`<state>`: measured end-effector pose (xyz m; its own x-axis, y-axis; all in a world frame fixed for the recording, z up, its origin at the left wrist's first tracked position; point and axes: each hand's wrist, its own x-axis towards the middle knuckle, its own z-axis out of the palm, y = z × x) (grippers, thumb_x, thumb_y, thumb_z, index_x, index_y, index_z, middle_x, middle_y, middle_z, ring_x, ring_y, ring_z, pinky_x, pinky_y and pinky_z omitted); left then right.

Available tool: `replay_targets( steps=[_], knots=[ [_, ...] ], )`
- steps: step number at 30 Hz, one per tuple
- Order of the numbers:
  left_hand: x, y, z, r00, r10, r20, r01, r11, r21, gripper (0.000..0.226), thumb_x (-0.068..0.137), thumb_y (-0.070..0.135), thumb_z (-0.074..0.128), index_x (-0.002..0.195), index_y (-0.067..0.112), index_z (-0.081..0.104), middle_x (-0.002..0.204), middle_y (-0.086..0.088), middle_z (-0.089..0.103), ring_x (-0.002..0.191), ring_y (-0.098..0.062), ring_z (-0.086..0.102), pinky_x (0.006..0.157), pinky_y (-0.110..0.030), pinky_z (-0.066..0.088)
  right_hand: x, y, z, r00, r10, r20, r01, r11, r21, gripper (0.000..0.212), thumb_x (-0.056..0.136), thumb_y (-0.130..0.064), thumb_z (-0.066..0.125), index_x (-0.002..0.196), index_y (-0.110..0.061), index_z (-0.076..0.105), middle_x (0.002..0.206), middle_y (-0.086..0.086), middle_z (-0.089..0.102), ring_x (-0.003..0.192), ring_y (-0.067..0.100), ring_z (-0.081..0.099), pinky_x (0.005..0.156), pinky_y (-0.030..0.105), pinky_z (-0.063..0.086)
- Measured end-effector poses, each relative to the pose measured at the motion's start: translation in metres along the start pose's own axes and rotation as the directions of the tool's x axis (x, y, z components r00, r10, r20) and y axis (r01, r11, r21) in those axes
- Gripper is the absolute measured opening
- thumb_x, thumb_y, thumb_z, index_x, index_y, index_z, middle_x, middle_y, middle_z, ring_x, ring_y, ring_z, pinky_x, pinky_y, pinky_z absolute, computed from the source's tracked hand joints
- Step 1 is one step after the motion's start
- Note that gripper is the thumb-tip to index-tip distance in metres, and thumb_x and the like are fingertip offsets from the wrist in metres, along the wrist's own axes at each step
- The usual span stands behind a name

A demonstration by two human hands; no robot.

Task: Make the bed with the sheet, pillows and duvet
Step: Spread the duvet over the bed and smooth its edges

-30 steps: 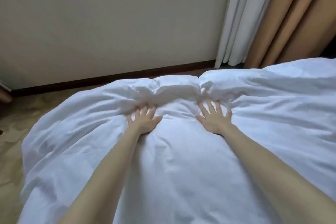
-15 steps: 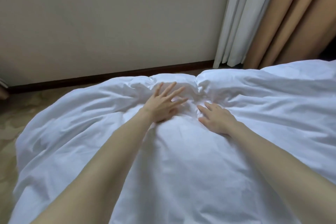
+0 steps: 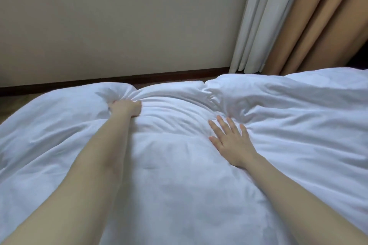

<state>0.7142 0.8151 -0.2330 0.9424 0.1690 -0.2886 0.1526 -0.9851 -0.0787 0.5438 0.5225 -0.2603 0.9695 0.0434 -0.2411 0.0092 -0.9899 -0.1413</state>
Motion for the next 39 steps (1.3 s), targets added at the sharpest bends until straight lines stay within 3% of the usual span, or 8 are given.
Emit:
replay_targets(
  steps=[4, 11, 15, 20, 25, 30, 35, 39],
  knots=[
    [-0.013, -0.008, 0.007, 0.985, -0.171, -0.029, 0.171, 0.985, 0.005, 0.055, 0.091, 0.030, 0.022, 0.138, 0.020, 0.049, 0.144, -0.006, 0.046, 0.133, -0.030, 0.037, 0.107, -0.047, 0.019, 0.002, -0.001, 0.003, 1.000, -0.008, -0.017, 0.007, 1.000, -0.018, 0.054, 0.100, -0.052, 0.010, 0.150, -0.041, -0.008, 0.160, -0.011, -0.013, 0.147, 0.016, -0.014, 0.118, 0.046, -0.006],
    [-0.107, 0.126, 0.045, 0.921, 0.309, -0.237, -0.373, 0.874, -0.310, 0.053, 0.102, 0.034, 0.021, 0.152, 0.019, 0.018, 0.160, 0.005, 0.017, 0.147, -0.016, 0.012, 0.116, -0.045, 0.007, 0.007, 0.004, -0.004, 0.999, -0.047, 0.000, 0.047, 0.998, -0.032, 0.057, 0.098, -0.056, 0.009, 0.152, -0.039, 0.002, 0.162, -0.007, -0.002, 0.148, 0.021, -0.001, 0.118, 0.046, 0.001],
    [-0.117, 0.120, 0.059, 0.913, 0.293, -0.283, -0.363, 0.900, -0.240, 0.053, 0.102, 0.035, 0.016, 0.153, 0.022, 0.014, 0.161, 0.006, 0.012, 0.148, -0.017, 0.005, 0.119, -0.044, 0.003, 0.018, 0.043, -0.026, 0.928, -0.301, -0.219, 0.234, 0.929, -0.286, 0.058, 0.088, -0.053, 0.028, 0.131, -0.021, 0.051, 0.128, 0.015, 0.052, 0.109, 0.039, 0.052, 0.094, 0.048, 0.040],
    [-0.108, 0.125, 0.065, 0.906, 0.301, -0.298, -0.357, 0.921, -0.154, 0.053, 0.101, 0.035, 0.012, 0.153, 0.023, 0.011, 0.161, 0.007, 0.011, 0.148, -0.022, 0.005, 0.117, -0.047, 0.005, 0.053, 0.089, -0.051, 0.854, -0.422, -0.304, 0.167, 0.776, -0.609, 0.033, 0.089, -0.040, 0.045, 0.116, -0.029, 0.062, 0.129, 0.010, 0.055, 0.111, 0.041, 0.052, 0.088, 0.053, 0.036],
    [-0.097, 0.125, 0.070, 0.884, 0.320, -0.342, -0.379, 0.917, -0.122, 0.052, 0.101, 0.034, 0.013, 0.152, 0.023, 0.017, 0.160, 0.005, 0.015, 0.147, -0.023, 0.008, 0.116, -0.047, 0.007, 0.092, 0.093, -0.054, 0.992, 0.022, -0.121, -0.023, 1.000, -0.009, 0.064, 0.092, -0.067, 0.026, 0.149, -0.040, 0.017, 0.158, -0.002, 0.023, 0.143, 0.024, 0.026, 0.110, 0.059, 0.019],
    [-0.093, 0.125, 0.075, 0.871, 0.330, -0.365, -0.399, 0.908, -0.130, 0.051, 0.101, 0.034, 0.014, 0.151, 0.025, 0.019, 0.160, 0.006, 0.016, 0.148, -0.023, 0.008, 0.117, -0.047, 0.006, 0.103, 0.110, -0.062, 0.918, 0.391, -0.067, -0.393, 0.919, -0.020, 0.070, 0.093, -0.065, 0.012, 0.151, -0.028, 0.024, 0.159, 0.000, 0.020, 0.146, 0.022, 0.014, 0.114, 0.058, 0.006],
    [-0.093, 0.125, 0.074, 0.882, 0.333, -0.334, -0.398, 0.905, -0.149, 0.051, 0.101, 0.034, 0.014, 0.151, 0.026, 0.019, 0.160, 0.007, 0.015, 0.148, -0.021, 0.006, 0.118, -0.045, 0.004, 0.086, 0.129, -0.047, 0.967, 0.187, -0.172, -0.185, 0.982, 0.024, 0.056, 0.098, -0.054, 0.019, 0.147, -0.030, 0.028, 0.157, 0.001, 0.024, 0.145, 0.022, 0.019, 0.114, 0.050, 0.016],
    [-0.084, 0.118, 0.059, 0.902, 0.414, -0.124, -0.433, 0.861, -0.267, 0.053, 0.102, 0.036, 0.017, 0.154, 0.028, 0.012, 0.161, 0.011, 0.004, 0.148, -0.016, -0.003, 0.118, -0.042, -0.004, 0.067, 0.144, -0.041, 0.953, 0.298, -0.056, -0.300, 0.954, -0.021, 0.057, 0.100, -0.050, 0.013, 0.152, -0.028, 0.014, 0.160, 0.002, 0.013, 0.147, 0.020, 0.011, 0.117, 0.045, 0.010]
  ],
)
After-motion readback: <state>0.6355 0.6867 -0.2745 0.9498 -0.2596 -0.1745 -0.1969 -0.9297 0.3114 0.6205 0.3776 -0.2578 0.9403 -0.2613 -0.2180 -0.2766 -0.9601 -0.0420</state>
